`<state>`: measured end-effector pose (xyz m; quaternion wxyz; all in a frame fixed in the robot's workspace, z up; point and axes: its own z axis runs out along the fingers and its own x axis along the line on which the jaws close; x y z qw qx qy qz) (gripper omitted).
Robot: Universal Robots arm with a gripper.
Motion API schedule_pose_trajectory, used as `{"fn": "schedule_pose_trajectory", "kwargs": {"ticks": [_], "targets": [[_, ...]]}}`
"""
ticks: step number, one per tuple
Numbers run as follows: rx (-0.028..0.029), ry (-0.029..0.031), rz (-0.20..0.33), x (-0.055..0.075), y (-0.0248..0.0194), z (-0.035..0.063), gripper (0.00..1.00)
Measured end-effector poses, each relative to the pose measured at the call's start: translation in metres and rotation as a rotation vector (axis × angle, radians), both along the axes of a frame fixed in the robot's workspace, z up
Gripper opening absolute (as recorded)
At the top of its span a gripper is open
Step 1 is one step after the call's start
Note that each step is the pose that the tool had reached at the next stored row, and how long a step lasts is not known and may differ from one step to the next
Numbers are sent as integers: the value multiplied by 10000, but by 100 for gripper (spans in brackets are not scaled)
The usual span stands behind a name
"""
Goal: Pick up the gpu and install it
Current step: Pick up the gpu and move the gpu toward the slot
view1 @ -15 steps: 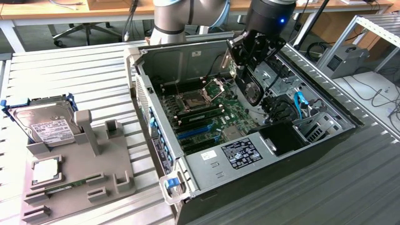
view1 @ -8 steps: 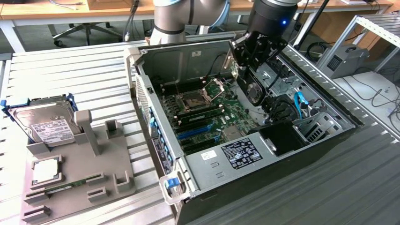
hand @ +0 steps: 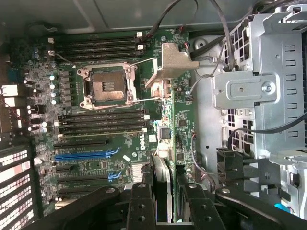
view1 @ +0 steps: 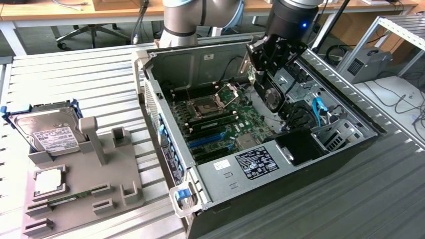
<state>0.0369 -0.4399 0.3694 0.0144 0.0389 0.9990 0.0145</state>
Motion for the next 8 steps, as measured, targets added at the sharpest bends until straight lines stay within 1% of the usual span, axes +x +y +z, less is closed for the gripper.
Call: {"fn": "schedule_pose_trajectory", "kwargs": {"ticks": [8], "targets": [[2, 3, 1, 96, 18, -35, 29]]}}
